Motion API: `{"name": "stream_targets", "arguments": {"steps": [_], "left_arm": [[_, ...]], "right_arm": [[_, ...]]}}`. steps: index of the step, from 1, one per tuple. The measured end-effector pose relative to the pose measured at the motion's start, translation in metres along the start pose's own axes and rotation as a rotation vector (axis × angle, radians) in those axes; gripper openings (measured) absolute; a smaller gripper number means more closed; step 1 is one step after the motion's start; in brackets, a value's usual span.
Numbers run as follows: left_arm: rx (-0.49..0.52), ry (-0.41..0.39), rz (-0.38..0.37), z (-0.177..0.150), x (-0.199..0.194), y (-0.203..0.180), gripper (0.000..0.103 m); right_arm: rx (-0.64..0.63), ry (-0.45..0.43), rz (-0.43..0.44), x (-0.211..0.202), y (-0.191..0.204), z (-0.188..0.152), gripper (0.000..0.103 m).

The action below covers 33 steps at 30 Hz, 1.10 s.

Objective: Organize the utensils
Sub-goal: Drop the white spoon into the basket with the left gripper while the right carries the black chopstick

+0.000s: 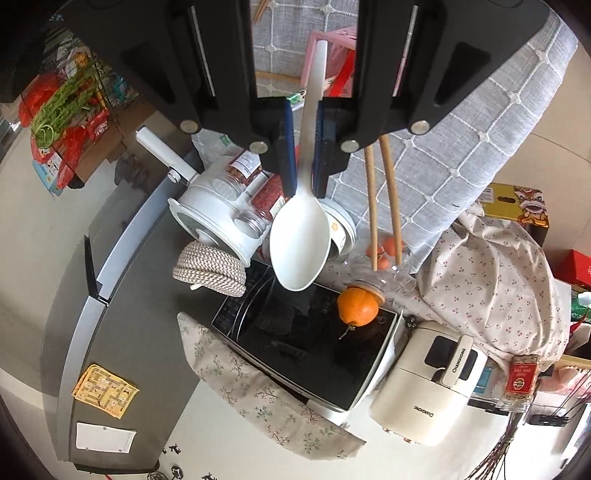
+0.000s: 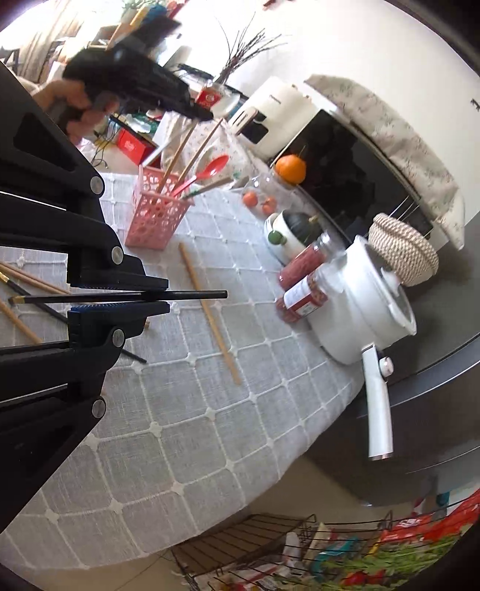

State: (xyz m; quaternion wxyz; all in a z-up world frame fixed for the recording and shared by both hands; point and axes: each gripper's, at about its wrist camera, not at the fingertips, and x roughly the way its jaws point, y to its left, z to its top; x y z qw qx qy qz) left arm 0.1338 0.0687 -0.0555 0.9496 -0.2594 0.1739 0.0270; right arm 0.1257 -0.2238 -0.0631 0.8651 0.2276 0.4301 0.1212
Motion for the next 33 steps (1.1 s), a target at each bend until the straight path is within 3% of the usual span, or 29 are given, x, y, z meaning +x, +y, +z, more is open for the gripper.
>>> {"name": "stream_targets", "arguments": {"steps": [6, 9, 26, 33], "left_arm": [[0.047, -0.070, 0.090, -0.014, 0.008, -0.008, 0.010], [0.053, -0.069, 0.126, -0.021, 0.012, -0.006, 0.010], [0.019, 0.081, 0.136, -0.040, 0.018, 0.005, 0.010], [0.065, 0.177, 0.115, -0.031, 0.008, 0.004, 0.034]], "right_arm": [[0.017, 0.000, 0.029, -0.008, -0.002, -0.001, 0.005], [0.032, 0.006, 0.028, -0.006, -0.005, -0.001, 0.005], [0.017, -0.019, 0.052, -0.011, 0.007, 0.001, 0.005], [0.002, -0.046, 0.065, -0.017, 0.016, 0.002, 0.005]]}}
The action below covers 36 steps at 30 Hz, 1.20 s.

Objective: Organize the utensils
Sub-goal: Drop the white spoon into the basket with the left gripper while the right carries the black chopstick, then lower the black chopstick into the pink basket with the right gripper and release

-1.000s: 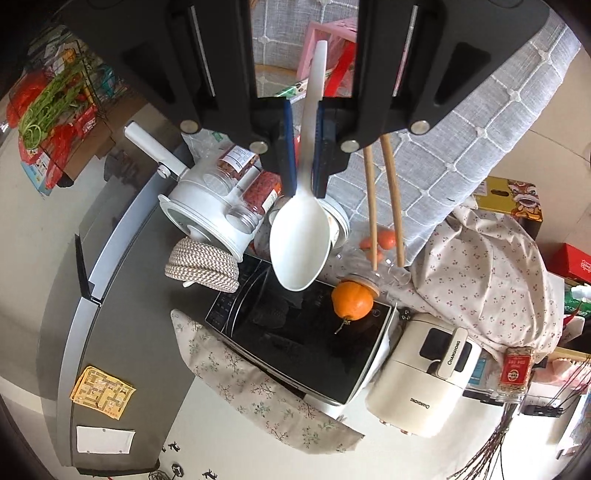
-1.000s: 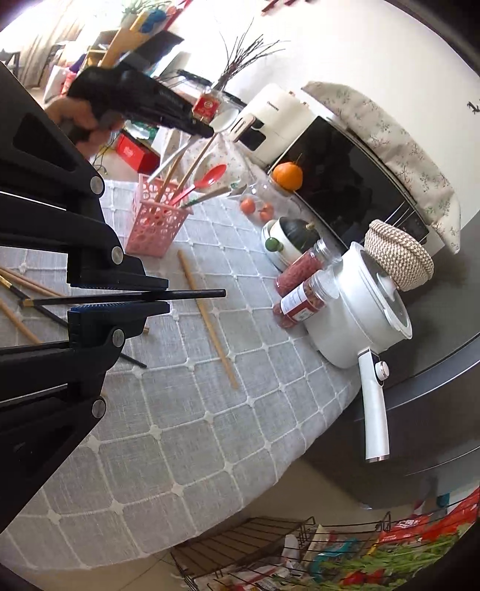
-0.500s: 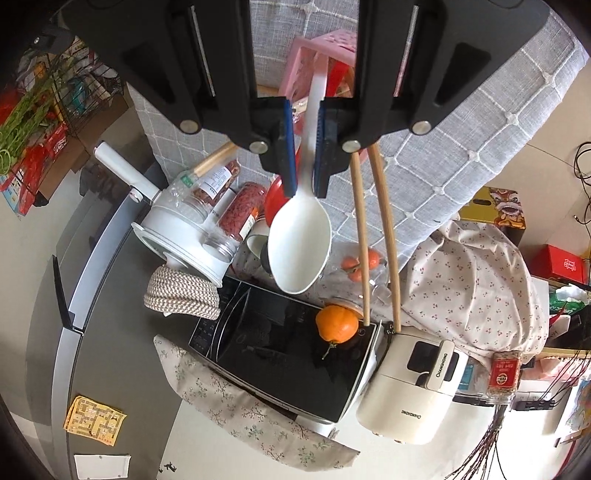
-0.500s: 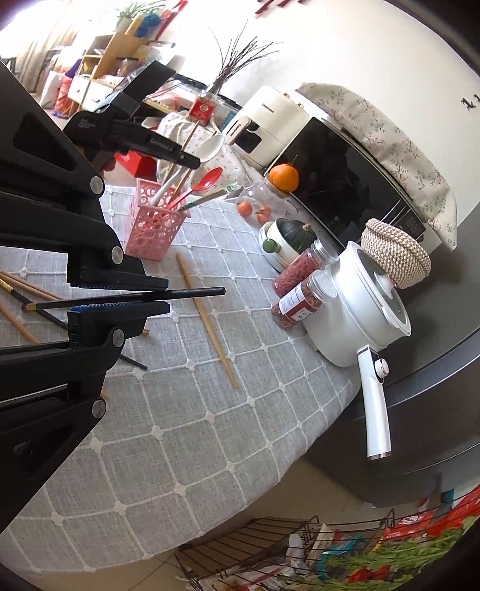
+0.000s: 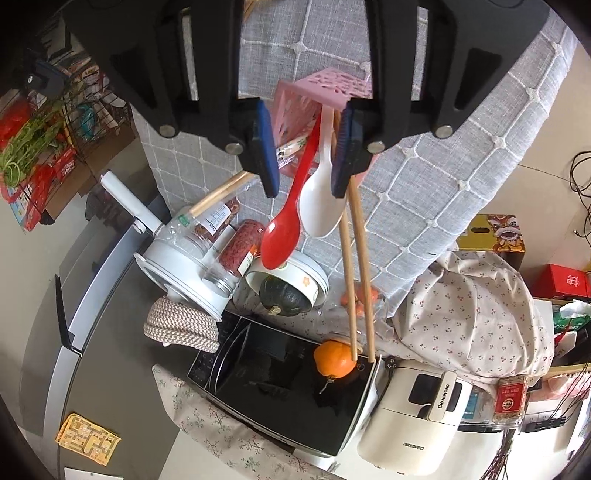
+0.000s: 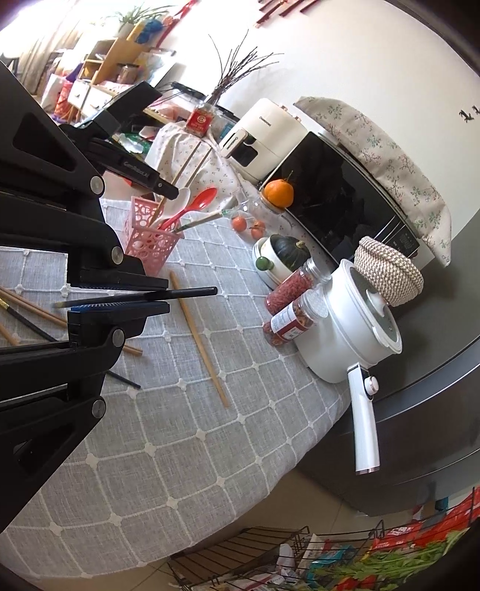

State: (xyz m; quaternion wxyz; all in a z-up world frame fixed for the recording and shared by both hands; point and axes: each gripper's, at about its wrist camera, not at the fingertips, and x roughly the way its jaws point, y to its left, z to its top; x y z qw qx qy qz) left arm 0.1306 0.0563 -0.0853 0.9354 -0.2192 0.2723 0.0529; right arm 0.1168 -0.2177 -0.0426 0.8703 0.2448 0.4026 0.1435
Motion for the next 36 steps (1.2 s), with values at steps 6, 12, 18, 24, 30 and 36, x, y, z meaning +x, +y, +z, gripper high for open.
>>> {"name": "stream_targets", "arguments": {"steps": [6, 12, 18, 24, 30, 36], "left_arm": [[0.051, 0.073, -0.012, 0.010, -0.017, 0.006, 0.051], [0.147, 0.152, 0.035, 0.017, -0.029, 0.016, 0.065], [0.231, 0.238, 0.068, 0.013, -0.034, 0.032, 0.072], [0.247, 0.301, 0.088, 0.012, -0.037, 0.053, 0.072], [0.257, 0.337, 0.106, 0.011, -0.039, 0.072, 0.072], [0.253, 0.371, 0.105, 0.011, -0.041, 0.084, 0.073]], "right_arm": [[-0.047, -0.039, 0.023, -0.012, 0.015, 0.003, 0.005], [-0.104, -0.077, 0.048, -0.031, 0.033, 0.007, 0.005], [-0.163, -0.082, 0.060, -0.047, 0.054, 0.012, 0.005], [-0.212, -0.103, 0.081, -0.056, 0.077, 0.014, 0.005], [-0.203, -0.142, 0.143, -0.054, 0.097, 0.021, 0.005], [-0.187, -0.194, 0.177, -0.043, 0.115, 0.032, 0.005]]}}
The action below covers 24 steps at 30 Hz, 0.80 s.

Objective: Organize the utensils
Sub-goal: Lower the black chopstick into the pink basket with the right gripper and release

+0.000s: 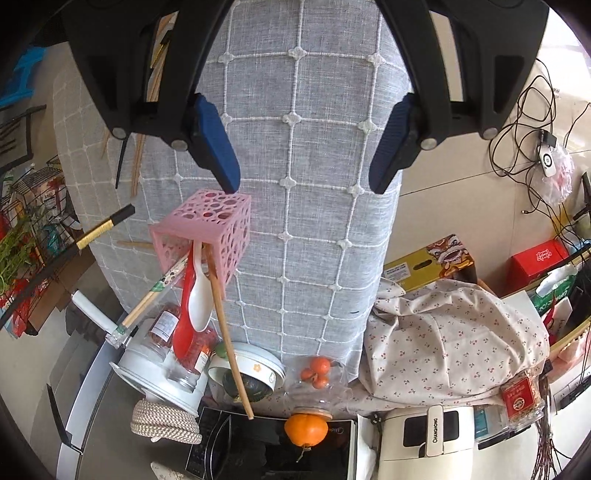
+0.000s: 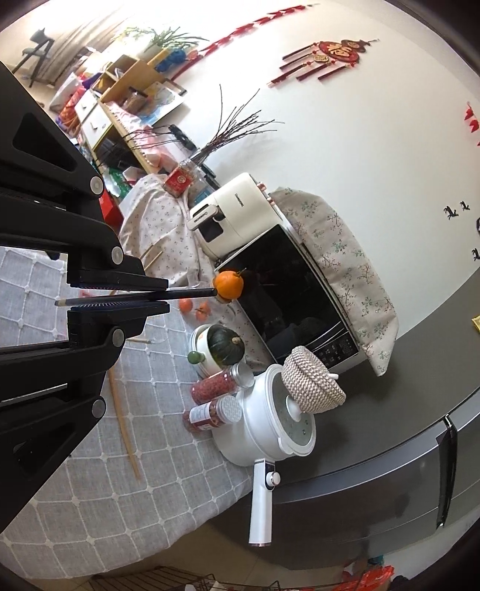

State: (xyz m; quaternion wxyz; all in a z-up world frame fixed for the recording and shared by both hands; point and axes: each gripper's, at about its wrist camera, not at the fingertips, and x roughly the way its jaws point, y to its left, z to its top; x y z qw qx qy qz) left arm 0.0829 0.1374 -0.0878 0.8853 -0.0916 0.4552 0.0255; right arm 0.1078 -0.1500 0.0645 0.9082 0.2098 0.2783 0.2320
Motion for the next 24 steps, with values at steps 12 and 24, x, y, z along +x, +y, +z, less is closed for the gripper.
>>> {"name": "stream_targets", "arguments": {"steps": [12, 24], "left_arm": [[0.014, 0.032, -0.022, -0.004, 0.002, 0.007, 0.073], [0.035, 0.033, -0.033, -0.004, 0.002, 0.002, 0.073]], "right_arm": [[0.036, -0.053, -0.020, 0.046, 0.000, 0.001, 0.005], [0.067, -0.023, -0.028, 0.101, -0.020, -0.030, 0.005]]}}
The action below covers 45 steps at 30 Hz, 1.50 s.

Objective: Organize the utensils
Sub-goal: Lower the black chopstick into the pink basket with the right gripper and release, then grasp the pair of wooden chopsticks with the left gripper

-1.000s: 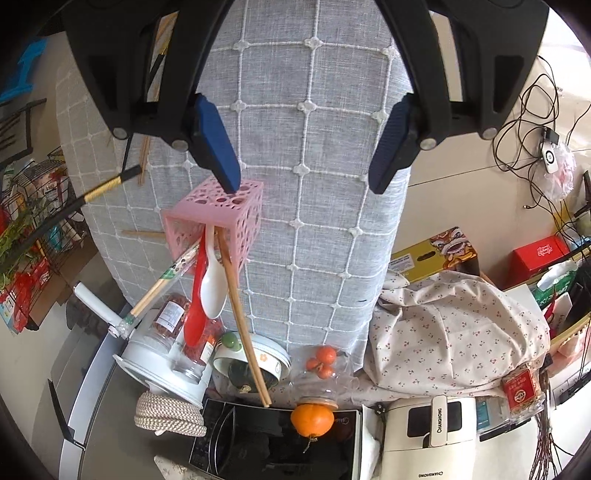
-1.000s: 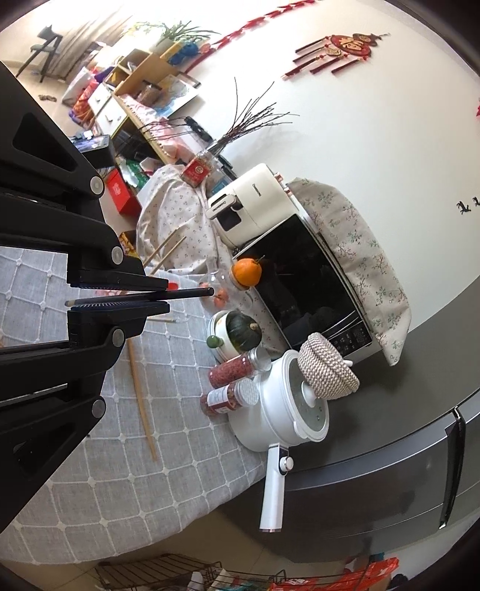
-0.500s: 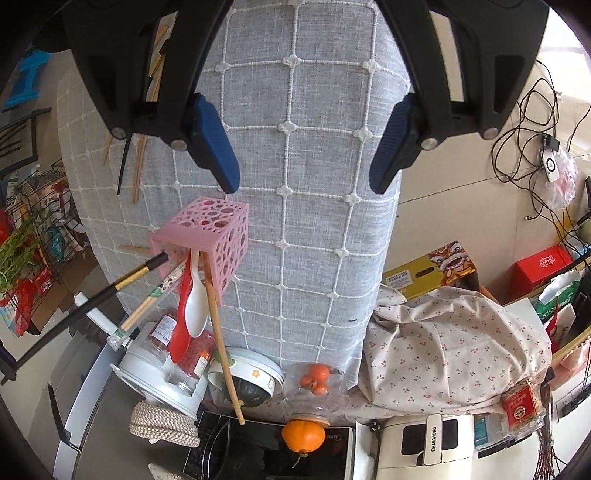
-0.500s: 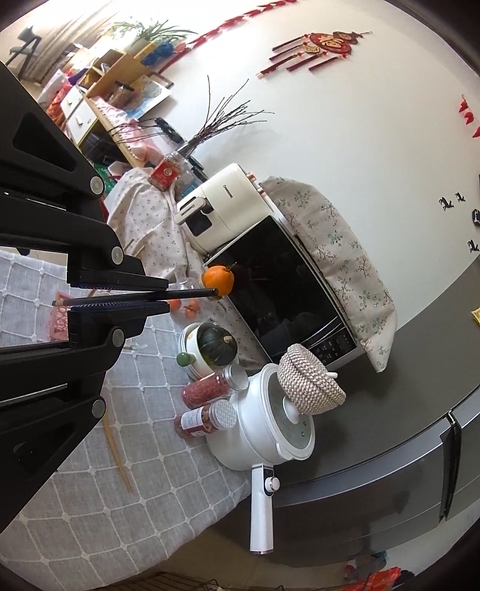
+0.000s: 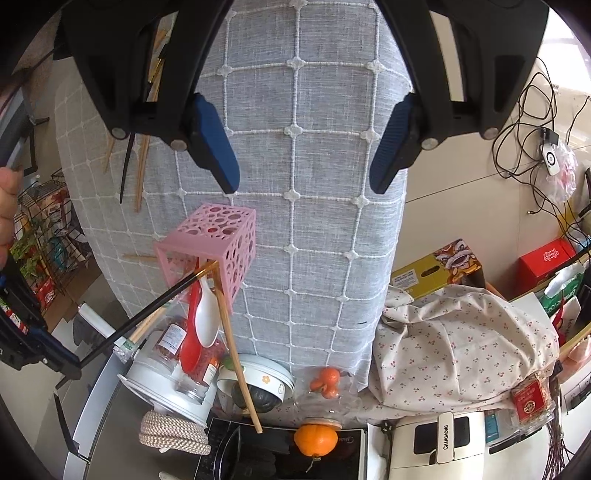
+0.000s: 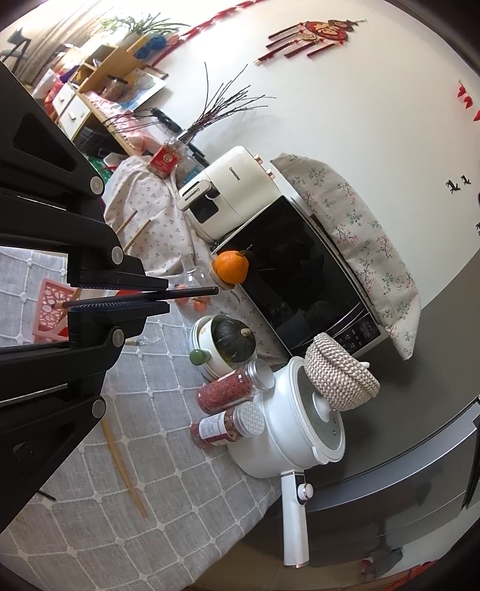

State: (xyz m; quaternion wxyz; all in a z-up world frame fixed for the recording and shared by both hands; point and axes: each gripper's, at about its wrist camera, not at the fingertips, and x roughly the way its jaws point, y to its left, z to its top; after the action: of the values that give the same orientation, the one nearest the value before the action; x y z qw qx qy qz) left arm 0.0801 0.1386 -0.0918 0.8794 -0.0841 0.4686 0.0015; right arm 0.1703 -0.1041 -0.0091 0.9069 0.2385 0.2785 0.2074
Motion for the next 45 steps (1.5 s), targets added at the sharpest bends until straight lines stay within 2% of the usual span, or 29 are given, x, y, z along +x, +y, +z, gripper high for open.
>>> {"name": "stream_targets", "arguments": {"steps": [9, 14, 16, 18, 21, 26, 34, 39, 45], "left_arm": [[0.018, -0.006, -0.004, 0.001, 0.002, -0.007, 0.074], [0.030, -0.007, -0.009, 0.001, 0.003, -0.013, 0.076], [0.035, -0.007, -0.012, 0.001, 0.003, -0.015, 0.076], [0.040, -0.007, -0.017, 0.001, 0.003, -0.018, 0.077], [0.051, -0.009, -0.026, 0.001, 0.003, -0.023, 0.080], [0.072, -0.010, -0.027, 0.000, 0.004, -0.035, 0.081], [0.085, 0.021, -0.064, -0.003, 0.010, -0.058, 0.082], [0.075, 0.094, -0.121, -0.007, 0.024, -0.079, 0.083], [0.109, 0.161, -0.140, -0.013, 0.042, -0.110, 0.083]], "right_arm": [[0.006, 0.066, -0.051, 0.024, -0.011, -0.020, 0.006], [0.015, 0.095, -0.045, 0.027, -0.012, -0.022, 0.010], [0.024, 0.098, -0.036, 0.025, -0.013, -0.020, 0.013], [0.035, 0.086, -0.024, 0.019, -0.014, -0.015, 0.030], [0.048, 0.058, -0.023, 0.005, -0.018, -0.008, 0.048], [0.030, 0.054, -0.051, -0.018, -0.024, 0.005, 0.054], [-0.037, 0.154, -0.206, -0.052, -0.055, 0.008, 0.067], [-0.051, 0.223, -0.285, -0.070, -0.080, -0.003, 0.074], [-0.053, 0.283, -0.333, -0.084, -0.108, -0.013, 0.077]]}}
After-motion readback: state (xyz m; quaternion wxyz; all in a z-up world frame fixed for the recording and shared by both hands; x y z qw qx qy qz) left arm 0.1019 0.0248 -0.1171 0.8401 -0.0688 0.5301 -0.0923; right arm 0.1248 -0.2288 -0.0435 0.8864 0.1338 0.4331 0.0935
